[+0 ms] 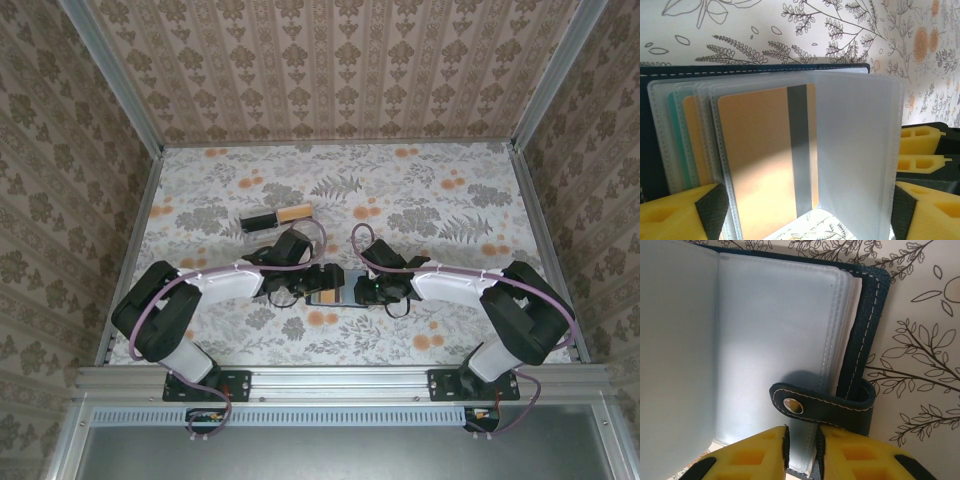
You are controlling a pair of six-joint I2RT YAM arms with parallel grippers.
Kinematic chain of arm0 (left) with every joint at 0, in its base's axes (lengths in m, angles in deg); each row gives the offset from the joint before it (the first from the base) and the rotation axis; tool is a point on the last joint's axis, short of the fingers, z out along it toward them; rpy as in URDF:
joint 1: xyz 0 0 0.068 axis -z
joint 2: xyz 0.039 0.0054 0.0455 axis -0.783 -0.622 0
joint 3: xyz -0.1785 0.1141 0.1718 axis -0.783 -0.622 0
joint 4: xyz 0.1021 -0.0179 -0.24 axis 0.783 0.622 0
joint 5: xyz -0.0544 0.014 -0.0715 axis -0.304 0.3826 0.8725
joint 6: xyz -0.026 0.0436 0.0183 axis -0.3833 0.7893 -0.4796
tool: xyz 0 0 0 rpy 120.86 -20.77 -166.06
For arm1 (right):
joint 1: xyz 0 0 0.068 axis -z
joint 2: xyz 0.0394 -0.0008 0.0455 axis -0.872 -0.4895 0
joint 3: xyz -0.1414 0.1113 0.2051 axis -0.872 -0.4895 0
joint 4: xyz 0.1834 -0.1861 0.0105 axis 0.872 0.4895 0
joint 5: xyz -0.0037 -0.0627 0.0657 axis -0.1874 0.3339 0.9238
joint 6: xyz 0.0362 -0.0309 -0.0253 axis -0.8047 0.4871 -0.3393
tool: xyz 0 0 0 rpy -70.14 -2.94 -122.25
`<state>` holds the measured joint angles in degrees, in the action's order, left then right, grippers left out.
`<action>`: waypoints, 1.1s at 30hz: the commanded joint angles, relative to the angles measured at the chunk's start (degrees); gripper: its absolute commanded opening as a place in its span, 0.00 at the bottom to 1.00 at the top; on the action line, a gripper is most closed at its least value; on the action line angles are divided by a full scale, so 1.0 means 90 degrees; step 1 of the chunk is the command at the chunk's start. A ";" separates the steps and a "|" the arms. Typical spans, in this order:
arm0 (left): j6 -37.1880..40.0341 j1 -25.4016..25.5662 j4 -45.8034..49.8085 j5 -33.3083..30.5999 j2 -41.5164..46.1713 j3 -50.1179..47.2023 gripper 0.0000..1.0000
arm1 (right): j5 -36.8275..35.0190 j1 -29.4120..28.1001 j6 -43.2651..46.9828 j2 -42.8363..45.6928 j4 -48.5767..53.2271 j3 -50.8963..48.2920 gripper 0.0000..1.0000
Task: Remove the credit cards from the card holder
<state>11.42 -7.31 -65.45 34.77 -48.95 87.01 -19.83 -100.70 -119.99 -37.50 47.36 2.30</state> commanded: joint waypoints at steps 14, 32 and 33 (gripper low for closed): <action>0.0249 0.0149 0.0155 0.0357 0.0118 0.0386 0.97 | -0.0041 0.0050 -0.0138 0.0015 0.0028 -0.0188 0.36; 0.0417 -0.0425 0.0778 -0.0146 0.0875 -0.0069 0.64 | 0.0219 0.0579 -0.0049 0.1595 0.0418 0.0197 0.35; 0.0404 -0.0448 0.0751 -0.0160 0.0878 -0.0127 0.56 | 0.0319 0.0565 -0.0048 0.1513 0.0366 0.0263 0.33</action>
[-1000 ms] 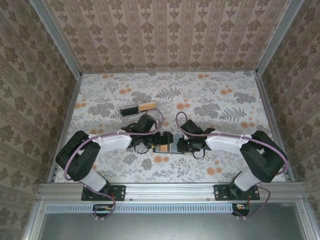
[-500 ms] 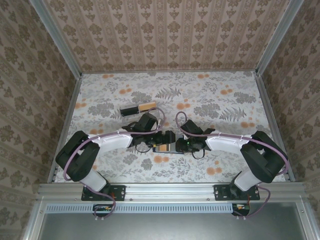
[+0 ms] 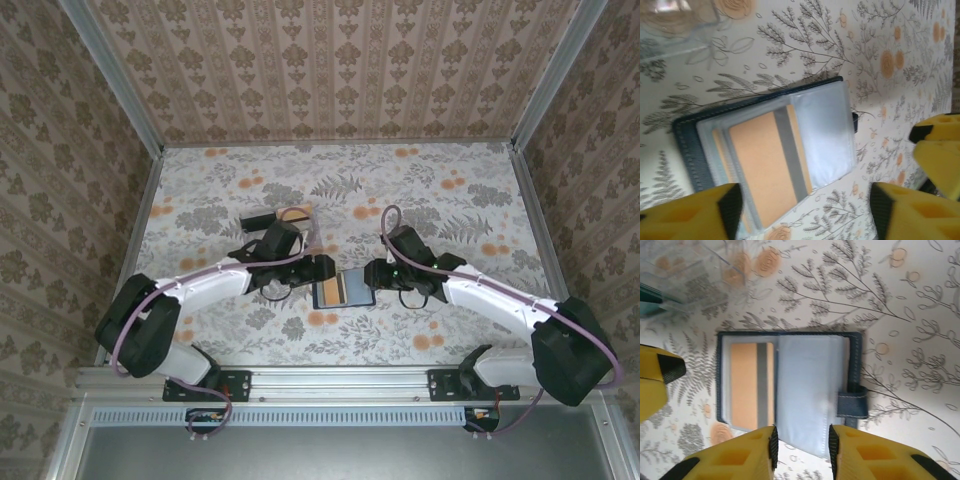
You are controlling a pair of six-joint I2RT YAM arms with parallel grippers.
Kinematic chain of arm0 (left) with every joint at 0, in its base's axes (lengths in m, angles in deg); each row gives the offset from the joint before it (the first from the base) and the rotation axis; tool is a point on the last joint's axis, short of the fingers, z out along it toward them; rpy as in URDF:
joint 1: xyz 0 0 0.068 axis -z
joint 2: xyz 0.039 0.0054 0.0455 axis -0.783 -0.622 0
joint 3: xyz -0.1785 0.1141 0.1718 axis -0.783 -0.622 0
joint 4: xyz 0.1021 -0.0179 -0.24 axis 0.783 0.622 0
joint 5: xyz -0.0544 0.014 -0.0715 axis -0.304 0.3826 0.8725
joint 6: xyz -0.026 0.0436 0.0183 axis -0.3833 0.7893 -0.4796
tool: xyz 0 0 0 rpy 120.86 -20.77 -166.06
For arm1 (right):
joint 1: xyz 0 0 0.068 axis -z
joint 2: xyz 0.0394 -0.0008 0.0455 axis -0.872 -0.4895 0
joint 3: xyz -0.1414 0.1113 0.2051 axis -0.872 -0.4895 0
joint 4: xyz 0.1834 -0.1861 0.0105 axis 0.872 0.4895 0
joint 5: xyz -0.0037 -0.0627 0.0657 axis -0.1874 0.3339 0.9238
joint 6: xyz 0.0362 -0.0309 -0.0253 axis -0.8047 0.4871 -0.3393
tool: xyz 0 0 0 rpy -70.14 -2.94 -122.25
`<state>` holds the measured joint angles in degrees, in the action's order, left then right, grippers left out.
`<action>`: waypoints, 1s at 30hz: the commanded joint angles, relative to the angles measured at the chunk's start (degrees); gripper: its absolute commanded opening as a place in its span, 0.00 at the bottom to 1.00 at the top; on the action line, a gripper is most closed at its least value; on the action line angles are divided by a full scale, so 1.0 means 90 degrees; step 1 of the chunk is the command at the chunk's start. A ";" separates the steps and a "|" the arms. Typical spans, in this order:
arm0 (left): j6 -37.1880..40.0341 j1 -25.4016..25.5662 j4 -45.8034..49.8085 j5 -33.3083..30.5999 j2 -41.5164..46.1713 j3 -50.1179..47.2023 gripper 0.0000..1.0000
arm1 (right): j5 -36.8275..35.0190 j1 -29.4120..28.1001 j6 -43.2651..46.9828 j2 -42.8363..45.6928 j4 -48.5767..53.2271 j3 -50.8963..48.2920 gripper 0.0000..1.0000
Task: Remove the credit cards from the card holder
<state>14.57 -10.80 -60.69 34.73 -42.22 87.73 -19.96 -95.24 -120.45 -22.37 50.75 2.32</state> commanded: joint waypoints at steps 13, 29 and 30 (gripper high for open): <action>-0.0279 0.0009 -0.0552 0.0135 -0.0619 -0.0404 0.00 | 0.1572 -0.0088 -0.0364 -0.1801 -0.1030 0.0531 0.20; -0.0287 0.0054 -0.0338 0.0098 -0.1111 -0.0318 0.00 | 0.1961 -0.0068 -0.0442 -0.2680 -0.1436 0.0572 0.21; -0.0294 0.0054 -0.0329 0.0098 -0.1120 -0.0313 0.00 | 0.1987 -0.0068 -0.0452 -0.2713 -0.1462 0.0577 0.20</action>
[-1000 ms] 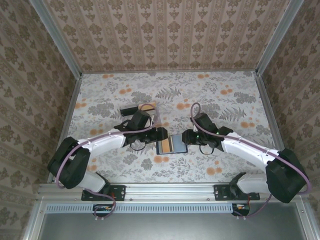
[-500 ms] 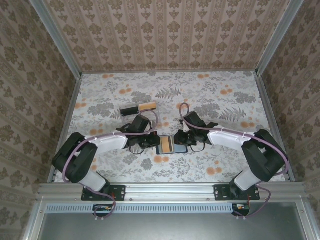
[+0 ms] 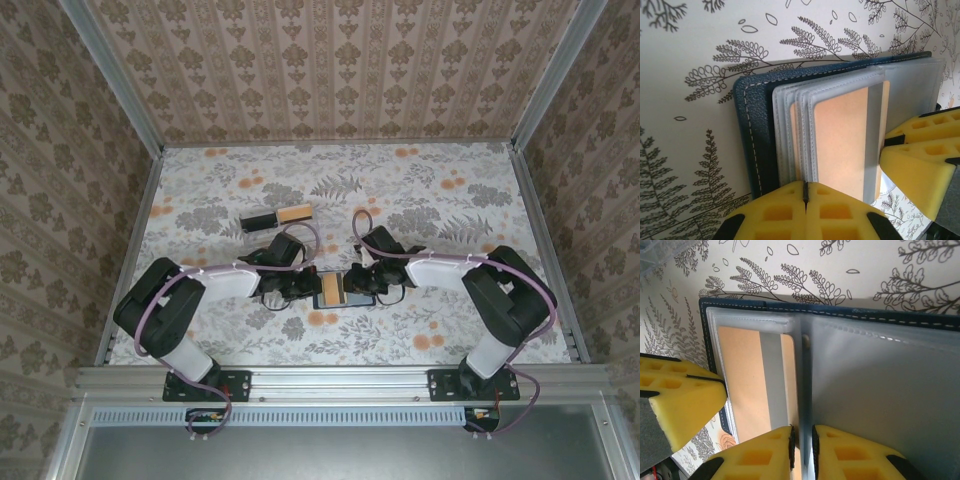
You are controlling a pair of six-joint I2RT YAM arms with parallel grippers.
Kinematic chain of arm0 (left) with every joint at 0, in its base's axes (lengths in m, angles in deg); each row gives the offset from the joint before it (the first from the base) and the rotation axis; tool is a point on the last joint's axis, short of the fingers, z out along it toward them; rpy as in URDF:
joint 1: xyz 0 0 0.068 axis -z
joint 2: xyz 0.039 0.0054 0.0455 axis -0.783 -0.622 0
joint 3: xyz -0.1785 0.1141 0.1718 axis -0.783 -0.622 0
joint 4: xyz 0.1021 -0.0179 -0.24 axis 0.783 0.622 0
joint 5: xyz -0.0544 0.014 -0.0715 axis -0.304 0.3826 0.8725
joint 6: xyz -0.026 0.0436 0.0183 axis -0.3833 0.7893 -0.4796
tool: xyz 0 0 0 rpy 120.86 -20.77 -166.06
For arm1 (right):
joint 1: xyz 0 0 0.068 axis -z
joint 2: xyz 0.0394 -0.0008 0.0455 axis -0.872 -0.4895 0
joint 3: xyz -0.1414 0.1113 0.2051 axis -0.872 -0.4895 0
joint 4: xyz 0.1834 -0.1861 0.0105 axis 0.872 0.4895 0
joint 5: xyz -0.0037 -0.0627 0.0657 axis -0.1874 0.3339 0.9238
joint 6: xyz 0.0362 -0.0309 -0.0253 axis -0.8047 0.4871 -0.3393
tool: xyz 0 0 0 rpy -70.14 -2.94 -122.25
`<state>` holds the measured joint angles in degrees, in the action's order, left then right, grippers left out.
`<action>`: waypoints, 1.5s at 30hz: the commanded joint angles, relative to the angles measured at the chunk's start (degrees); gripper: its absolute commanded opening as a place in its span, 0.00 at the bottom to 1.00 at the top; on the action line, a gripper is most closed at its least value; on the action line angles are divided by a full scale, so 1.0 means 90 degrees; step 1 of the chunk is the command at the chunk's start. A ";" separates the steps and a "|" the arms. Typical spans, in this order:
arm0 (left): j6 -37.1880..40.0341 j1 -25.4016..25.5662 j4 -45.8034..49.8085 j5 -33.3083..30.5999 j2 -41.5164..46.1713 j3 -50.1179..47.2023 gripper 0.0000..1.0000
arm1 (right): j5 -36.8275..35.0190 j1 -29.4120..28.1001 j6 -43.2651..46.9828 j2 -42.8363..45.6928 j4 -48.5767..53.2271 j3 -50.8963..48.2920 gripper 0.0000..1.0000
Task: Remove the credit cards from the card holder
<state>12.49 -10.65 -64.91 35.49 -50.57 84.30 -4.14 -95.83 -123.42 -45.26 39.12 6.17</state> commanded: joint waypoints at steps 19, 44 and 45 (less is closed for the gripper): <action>0.0088 -0.0069 0.0677 -0.0203 -0.0210 0.0163 0.00 | 0.0219 0.0369 0.0062 0.0348 0.0169 -0.0221 0.00; 0.0171 -0.0031 0.0925 -0.0227 0.0137 0.0381 0.02 | 0.0474 0.0378 -0.0153 -0.0051 -0.0484 -0.0317 0.00; 0.0185 -0.0031 0.0983 -0.0249 0.0214 0.0435 0.03 | 0.0461 0.0379 -0.0143 -0.0032 -0.0461 -0.0323 0.00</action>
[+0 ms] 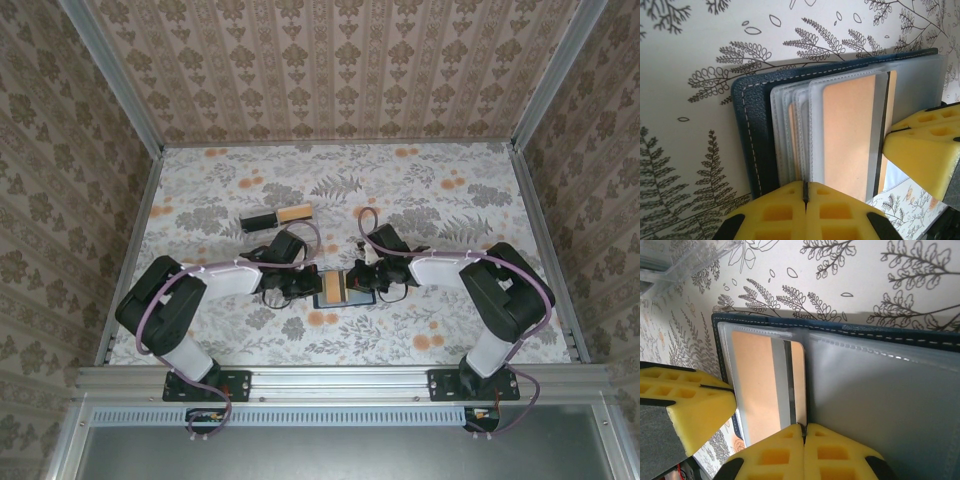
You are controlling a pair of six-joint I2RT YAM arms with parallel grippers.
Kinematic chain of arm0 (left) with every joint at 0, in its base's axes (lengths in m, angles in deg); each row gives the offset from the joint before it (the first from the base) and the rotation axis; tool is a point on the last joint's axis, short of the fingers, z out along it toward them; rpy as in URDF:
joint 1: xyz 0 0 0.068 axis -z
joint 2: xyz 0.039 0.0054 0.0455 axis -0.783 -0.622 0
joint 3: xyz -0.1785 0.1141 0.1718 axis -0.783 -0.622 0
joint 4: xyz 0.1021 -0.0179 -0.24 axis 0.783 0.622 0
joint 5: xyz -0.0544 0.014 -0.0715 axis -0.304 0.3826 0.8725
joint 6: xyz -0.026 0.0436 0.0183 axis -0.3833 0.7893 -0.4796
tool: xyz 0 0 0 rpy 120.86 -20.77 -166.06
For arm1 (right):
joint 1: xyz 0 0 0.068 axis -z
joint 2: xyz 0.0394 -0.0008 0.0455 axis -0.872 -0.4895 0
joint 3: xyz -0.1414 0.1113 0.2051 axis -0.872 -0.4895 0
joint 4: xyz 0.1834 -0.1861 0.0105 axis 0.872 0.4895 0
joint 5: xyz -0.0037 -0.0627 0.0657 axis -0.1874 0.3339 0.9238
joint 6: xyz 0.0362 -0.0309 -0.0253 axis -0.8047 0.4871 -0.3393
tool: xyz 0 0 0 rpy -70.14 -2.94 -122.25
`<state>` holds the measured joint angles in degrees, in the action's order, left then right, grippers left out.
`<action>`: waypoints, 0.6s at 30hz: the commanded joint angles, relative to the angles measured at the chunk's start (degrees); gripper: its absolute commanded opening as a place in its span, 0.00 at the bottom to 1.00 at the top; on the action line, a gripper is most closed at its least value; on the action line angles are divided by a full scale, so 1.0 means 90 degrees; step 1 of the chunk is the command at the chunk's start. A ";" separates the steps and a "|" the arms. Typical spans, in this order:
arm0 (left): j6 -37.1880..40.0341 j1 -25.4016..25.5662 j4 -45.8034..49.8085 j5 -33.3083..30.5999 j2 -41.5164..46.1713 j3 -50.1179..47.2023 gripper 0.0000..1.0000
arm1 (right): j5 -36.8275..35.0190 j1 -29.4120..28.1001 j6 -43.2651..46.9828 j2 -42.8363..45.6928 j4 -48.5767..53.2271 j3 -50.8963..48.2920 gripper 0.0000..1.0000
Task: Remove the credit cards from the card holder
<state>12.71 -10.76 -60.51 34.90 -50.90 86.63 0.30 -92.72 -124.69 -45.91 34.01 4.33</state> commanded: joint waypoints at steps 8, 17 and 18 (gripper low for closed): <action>0.0042 -0.0004 0.0277 0.0007 0.0287 0.0478 0.05 | -0.0038 0.0034 0.0018 0.0079 0.0139 -0.0133 0.00; -0.0149 0.0088 -0.0101 0.0210 -0.0152 0.0364 0.04 | -0.0044 0.0034 0.0018 0.0130 0.0160 -0.0152 0.00; -0.0158 0.0096 -0.0118 0.0230 -0.0210 0.0355 0.04 | -0.0042 0.0034 0.0018 0.0130 0.0147 -0.0154 0.00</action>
<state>12.17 -10.32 -60.21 35.58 -51.20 89.93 0.28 -92.72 -124.69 -45.85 34.01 4.11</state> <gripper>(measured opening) 0.048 0.060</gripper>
